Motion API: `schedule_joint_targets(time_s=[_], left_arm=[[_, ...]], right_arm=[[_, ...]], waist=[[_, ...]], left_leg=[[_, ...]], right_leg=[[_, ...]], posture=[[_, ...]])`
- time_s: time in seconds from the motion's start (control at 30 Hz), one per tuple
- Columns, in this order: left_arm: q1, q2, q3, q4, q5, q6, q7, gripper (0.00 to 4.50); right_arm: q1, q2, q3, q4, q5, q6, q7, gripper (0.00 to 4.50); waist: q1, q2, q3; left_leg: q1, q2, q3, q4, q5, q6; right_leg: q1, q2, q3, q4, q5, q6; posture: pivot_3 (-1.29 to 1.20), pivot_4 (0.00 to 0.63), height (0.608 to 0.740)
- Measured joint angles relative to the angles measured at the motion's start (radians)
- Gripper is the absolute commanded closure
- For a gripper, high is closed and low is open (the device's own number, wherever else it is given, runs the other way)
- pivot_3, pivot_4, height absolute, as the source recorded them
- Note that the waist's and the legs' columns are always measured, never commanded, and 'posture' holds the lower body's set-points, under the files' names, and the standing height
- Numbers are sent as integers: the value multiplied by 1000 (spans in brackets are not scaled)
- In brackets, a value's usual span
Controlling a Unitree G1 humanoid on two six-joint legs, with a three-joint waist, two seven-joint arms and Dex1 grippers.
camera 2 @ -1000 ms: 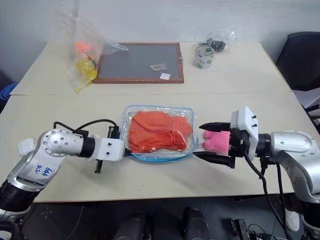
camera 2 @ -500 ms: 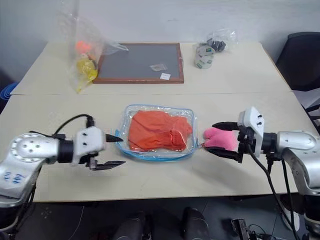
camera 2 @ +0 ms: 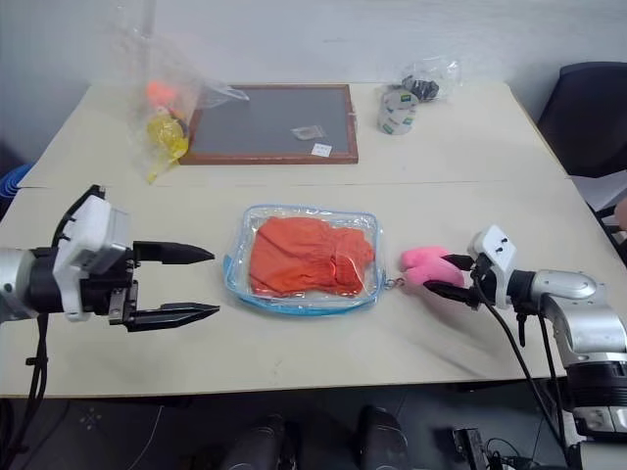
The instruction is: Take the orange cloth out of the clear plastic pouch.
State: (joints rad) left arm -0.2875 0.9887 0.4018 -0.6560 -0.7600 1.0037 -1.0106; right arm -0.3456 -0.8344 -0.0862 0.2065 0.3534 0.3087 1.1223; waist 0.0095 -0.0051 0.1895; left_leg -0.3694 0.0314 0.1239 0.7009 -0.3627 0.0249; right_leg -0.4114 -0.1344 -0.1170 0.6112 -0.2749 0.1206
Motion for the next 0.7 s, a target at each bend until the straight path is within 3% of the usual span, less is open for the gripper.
schedule_joint_targets(time_s=[0.17,0.23,0.37,0.53,0.7], left_arm=[[0,11,-22,1,-6,-20,32,412],[0,16,-30,4,-6,-33,37,412],[-4,32,-38,22,-6,-52,41,412],[-19,39,-59,44,-12,-58,50,412],[-31,39,-92,42,-23,-62,58,412]], right_arm=[[19,7,-4,-33,11,18,-4,3900],[38,7,-15,-65,26,42,-8,4352],[81,4,-65,-179,121,154,6,4414],[57,-63,-90,-489,308,319,54,4414],[-26,11,119,-680,306,338,43,4414]], waist=[[-8,0,0],[-8,0,0],[-9,0,0],[-11,3,2],[-11,2,1]], left_leg=[[0,0,0,0,0,-1],[0,0,0,0,0,-1],[0,0,0,0,0,-1],[0,1,0,-1,-1,-1],[-1,0,0,-1,-1,-2]], right_leg=[[0,0,0,0,0,0],[0,0,0,0,0,-1],[-1,0,0,0,0,-1],[-1,1,1,0,-1,-1],[-2,2,1,1,-1,-2]], posture=[[0,150,740],[0,150,740],[0,150,740],[0,150,740],[0,150,740]])
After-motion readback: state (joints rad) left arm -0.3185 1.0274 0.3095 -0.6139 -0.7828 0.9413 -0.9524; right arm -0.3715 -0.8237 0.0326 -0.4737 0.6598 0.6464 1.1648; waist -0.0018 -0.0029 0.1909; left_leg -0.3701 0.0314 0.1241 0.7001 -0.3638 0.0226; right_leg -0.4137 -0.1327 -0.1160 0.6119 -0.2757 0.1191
